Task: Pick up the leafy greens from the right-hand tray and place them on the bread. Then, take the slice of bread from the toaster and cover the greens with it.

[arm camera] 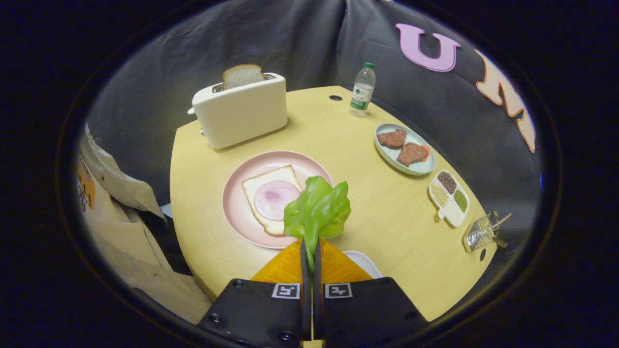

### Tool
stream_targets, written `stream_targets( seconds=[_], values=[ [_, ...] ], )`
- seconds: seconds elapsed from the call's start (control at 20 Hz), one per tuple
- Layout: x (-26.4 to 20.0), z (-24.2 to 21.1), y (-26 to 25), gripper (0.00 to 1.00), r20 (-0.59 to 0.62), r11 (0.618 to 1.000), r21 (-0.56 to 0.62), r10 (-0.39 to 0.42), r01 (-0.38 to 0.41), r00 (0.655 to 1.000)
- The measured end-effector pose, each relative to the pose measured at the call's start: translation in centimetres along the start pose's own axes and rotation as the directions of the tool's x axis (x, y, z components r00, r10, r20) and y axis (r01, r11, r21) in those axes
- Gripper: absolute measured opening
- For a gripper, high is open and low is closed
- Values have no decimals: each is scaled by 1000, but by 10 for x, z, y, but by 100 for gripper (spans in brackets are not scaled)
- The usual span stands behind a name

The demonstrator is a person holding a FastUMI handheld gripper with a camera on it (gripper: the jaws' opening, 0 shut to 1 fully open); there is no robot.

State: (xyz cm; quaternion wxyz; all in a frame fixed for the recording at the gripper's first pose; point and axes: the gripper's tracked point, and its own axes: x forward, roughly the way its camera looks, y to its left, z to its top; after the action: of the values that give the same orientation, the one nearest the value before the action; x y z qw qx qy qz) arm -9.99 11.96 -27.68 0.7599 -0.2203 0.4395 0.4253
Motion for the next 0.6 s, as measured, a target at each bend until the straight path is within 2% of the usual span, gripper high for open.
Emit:
stream_targets(
  seconds=[0.6],
  values=[
    [50,36,60,5,-13,989,-73,132,-132,991]
  ],
)
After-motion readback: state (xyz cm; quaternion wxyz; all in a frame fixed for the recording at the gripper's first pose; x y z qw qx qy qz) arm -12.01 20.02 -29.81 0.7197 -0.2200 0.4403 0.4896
